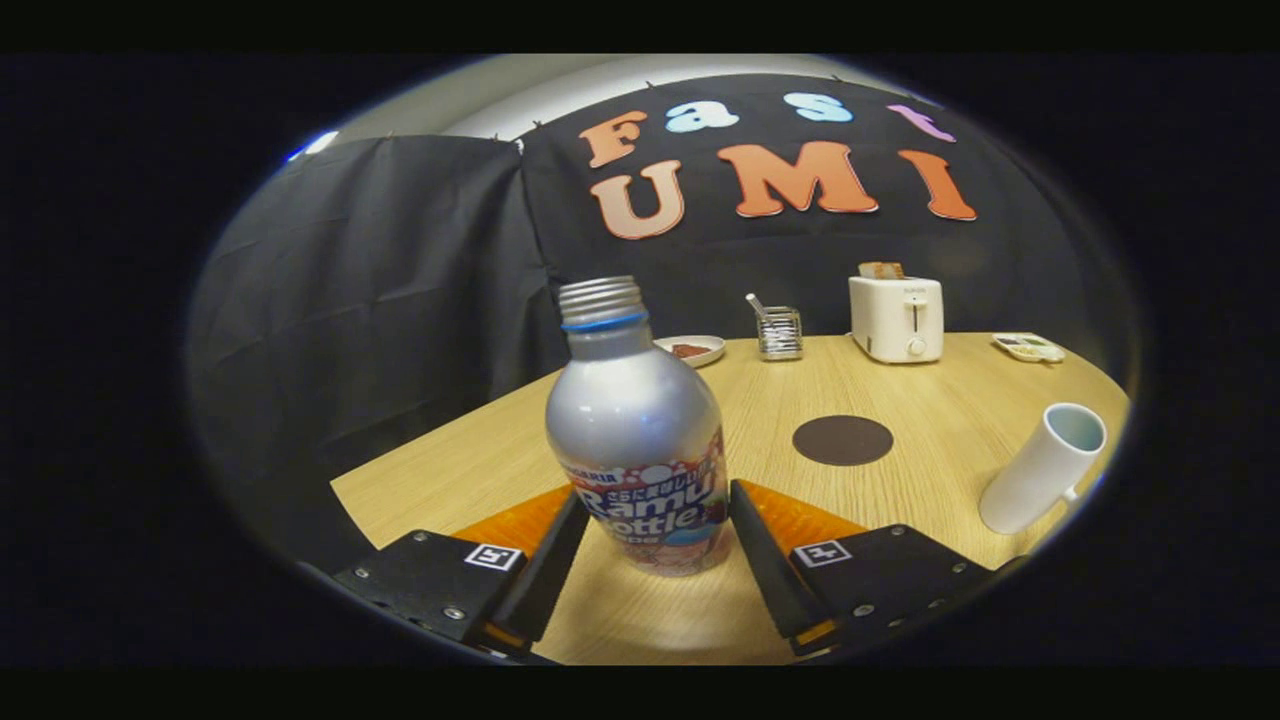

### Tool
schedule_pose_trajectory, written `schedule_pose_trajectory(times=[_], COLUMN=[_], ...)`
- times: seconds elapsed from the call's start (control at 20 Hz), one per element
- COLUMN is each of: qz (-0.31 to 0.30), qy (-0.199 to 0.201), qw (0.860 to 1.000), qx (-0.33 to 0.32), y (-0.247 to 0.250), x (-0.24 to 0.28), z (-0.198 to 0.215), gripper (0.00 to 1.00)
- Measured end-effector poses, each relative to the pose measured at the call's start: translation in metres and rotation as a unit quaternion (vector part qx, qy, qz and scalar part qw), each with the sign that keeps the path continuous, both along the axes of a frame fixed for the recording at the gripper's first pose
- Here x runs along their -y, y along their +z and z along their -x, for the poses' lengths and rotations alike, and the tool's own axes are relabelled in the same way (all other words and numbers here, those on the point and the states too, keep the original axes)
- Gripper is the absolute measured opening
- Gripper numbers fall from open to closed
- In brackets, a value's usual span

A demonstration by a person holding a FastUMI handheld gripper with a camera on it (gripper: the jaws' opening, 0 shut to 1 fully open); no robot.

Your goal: Take the bottle from table, then pour the juice into the cup, finally place the bottle on the coaster

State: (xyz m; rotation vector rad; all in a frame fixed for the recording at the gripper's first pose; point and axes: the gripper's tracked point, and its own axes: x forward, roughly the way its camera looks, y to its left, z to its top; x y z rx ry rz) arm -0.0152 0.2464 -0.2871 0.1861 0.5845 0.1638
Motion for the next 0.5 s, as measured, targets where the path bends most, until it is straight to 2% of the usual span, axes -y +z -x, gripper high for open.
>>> schedule_pose_trajectory(times=[0.5], qz=[-0.037], qy=[-0.017], qw=[0.999], qx=[0.004], y=[0.024], x=[0.023], z=[0.01], gripper=[0.79])
